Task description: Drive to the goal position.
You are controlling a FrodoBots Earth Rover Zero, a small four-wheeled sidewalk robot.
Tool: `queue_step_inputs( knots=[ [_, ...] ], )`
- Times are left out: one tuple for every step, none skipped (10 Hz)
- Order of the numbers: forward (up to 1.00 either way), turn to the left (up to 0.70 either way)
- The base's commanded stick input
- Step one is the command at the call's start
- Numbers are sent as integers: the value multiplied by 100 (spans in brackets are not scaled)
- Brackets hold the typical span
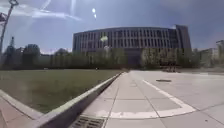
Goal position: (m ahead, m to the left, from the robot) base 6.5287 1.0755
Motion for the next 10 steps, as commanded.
queue_step_inputs(
  knots=[
    [70, -1],
    [70, -1],
    [70, -1],
    [70, -1],
    [70, -1],
    [70, -1],
    [70, -1],
    [70, -1],
    [70, -1],
    [70, -1]
  ],
)
